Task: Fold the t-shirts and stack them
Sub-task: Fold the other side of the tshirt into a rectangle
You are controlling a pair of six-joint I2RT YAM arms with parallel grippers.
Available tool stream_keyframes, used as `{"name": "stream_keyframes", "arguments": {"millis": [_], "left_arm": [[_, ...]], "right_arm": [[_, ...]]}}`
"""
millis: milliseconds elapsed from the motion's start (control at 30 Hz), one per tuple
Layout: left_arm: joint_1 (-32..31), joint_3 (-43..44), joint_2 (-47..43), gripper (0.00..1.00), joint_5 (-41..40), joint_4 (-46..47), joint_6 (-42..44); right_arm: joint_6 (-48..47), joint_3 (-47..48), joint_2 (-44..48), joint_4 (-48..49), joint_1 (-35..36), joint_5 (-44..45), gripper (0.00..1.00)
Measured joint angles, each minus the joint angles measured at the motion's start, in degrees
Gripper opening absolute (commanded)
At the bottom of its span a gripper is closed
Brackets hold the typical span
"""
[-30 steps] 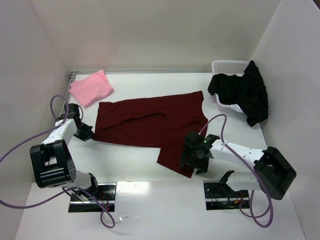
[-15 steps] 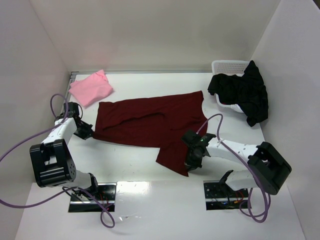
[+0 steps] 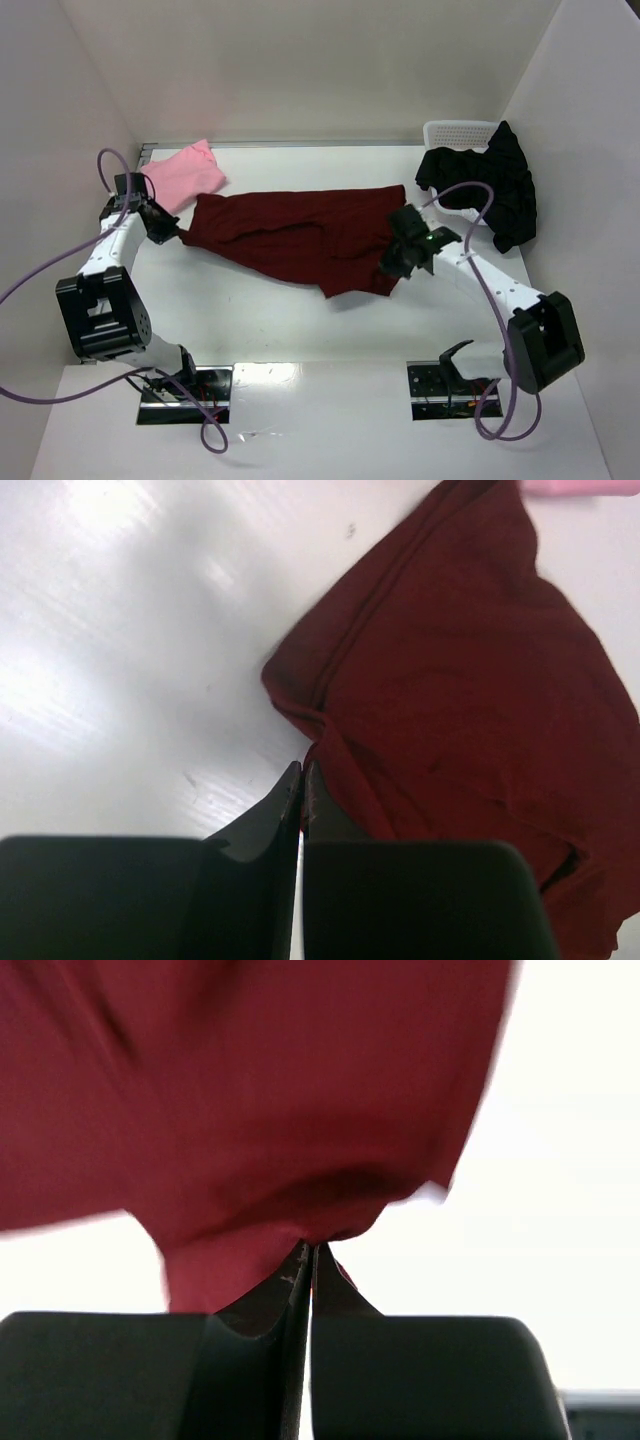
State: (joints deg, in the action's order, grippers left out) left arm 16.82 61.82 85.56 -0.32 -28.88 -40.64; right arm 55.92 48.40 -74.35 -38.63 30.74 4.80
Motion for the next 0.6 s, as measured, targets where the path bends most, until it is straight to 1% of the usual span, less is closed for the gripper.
{"name": "stream_keyframes", "arguments": {"millis": [100,200,433,600], "left_arm": [[0.00,1.64,2.03,0.00,1.03,1.31,1.14],[0.00,3.13,5.03,0.00,1.79,2.12,1.66],[-0.04,8.04,10.73,0.00,3.08,2.67,1.70],[-0.04,12.26,14.99,0.00,4.26,3.65,1.70]], "right_arm": [[-3.52,4.04,-1.05,0.92,-7.54,1.53,0.00],[-6.67,8.90,-4.83,2.56,-11.93,2.64,0.00],[-11.19,19.47,-17.20,6.19,-13.33,3.23,0.00],[-12.61,26.14,-23.50,7.54,-13.90,3.23,0.00]]}}
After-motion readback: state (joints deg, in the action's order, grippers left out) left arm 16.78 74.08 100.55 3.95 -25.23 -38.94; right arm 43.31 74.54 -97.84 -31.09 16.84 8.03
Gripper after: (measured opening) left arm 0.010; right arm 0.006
